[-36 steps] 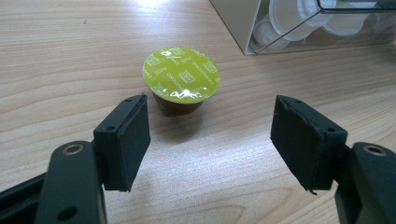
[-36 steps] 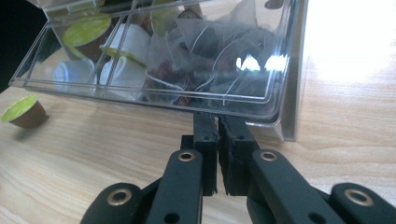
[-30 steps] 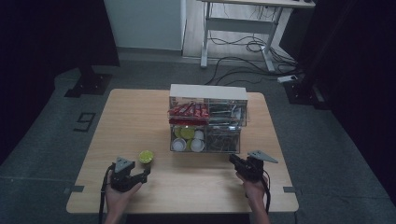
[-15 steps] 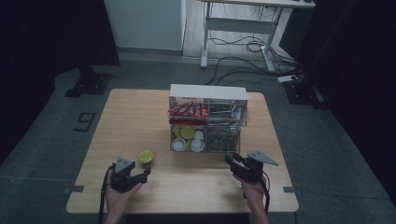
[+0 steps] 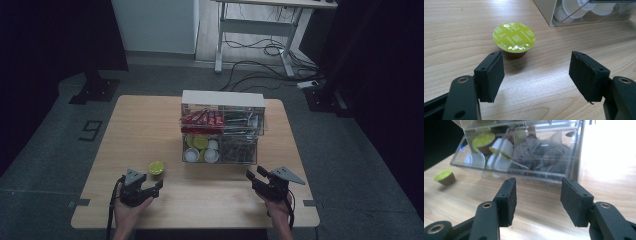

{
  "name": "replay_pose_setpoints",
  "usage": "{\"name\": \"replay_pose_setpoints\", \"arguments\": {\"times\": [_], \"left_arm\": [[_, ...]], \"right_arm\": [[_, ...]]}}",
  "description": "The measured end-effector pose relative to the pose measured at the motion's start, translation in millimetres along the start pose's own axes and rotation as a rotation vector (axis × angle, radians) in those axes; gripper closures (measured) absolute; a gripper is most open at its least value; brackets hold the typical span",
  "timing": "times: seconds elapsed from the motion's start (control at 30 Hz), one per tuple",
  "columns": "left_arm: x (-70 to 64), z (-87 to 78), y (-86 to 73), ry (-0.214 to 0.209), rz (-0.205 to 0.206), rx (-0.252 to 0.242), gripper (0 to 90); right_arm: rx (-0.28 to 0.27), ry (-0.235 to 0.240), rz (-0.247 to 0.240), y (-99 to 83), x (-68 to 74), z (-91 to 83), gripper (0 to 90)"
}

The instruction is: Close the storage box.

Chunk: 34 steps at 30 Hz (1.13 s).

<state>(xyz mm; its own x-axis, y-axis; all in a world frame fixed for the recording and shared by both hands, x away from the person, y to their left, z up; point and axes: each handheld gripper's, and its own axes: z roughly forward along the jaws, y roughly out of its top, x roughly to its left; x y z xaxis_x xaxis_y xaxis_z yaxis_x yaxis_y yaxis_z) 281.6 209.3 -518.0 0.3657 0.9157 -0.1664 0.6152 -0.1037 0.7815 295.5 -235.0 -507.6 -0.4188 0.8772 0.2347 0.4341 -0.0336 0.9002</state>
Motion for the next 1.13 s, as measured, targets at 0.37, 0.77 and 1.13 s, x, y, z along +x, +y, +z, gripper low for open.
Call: {"name": "replay_pose_setpoints", "arguments": {"times": [0.37,0.77,1.13], "left_arm": [[-0.4,2.6,-0.9,-0.003,0.006,0.021,28.3],[0.3,2.5,-1.2,-0.005,0.006,0.030,28.1],[1.0,1.6,-0.8,-0.002,0.006,0.029,28.1]], "right_arm": [[0.046,-0.059,-0.011,-23.7,-24.5,-20.9,45.3],[0.071,-0.120,-0.015,-34.9,-42.4,-22.1,45.3],[0.065,-0.133,-0.016,-34.0,-45.7,-23.2,44.9]]}}
